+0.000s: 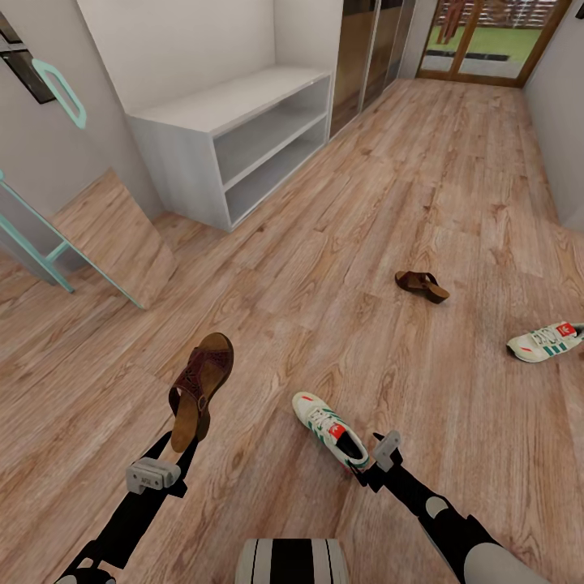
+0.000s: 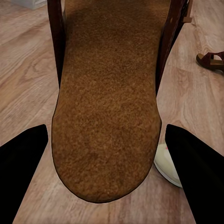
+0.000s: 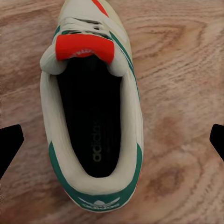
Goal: Pick up the two gym shoes and the two sandals from the corridor floor and place them onto the hallstand (shoe rack) in the corridor, making sure they are on the rack and not on the floor. Arrange them so the two gym shoes are next to each other and the two sandals are next to each other.
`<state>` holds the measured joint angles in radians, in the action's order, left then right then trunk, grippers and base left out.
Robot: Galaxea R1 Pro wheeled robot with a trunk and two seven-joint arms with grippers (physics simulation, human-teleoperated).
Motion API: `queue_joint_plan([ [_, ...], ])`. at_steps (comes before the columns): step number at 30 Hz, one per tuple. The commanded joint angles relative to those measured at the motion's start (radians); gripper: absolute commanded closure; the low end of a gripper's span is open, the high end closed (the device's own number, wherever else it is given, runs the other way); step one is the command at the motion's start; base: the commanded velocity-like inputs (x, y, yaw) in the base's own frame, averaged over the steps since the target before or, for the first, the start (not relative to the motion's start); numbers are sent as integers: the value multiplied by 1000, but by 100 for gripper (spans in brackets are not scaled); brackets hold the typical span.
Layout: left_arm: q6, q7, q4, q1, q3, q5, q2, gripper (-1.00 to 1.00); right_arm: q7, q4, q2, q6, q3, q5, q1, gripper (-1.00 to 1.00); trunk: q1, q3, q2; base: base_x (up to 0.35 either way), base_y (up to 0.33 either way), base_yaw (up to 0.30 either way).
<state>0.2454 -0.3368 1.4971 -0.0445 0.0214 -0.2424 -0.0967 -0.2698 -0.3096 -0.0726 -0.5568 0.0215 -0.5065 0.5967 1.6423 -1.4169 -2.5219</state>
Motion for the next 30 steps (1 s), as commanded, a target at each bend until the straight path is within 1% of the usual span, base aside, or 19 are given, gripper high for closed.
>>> queue_joint_plan([
  [1, 0, -1, 0, 0, 0, 0, 0, 100, 0, 1, 0, 0, 0, 0, 0, -100, 0, 0, 0, 0, 0, 14],
  [9, 0, -1, -4, 0, 0, 0, 0, 100, 1, 2, 0, 0, 0, -1, 0, -100, 0, -7, 0, 0, 0, 59],
  [17, 0, -1, -25, 0, 0, 1, 0, 100, 5, 3, 1, 0, 0, -1, 0, -100, 0, -15, 0, 0, 0, 70],
  [30, 0, -1, -34, 0, -1, 0, 0, 100, 7, 8, -1, -1, 0, -1, 0, -100, 0, -18, 0, 0, 0, 14],
])
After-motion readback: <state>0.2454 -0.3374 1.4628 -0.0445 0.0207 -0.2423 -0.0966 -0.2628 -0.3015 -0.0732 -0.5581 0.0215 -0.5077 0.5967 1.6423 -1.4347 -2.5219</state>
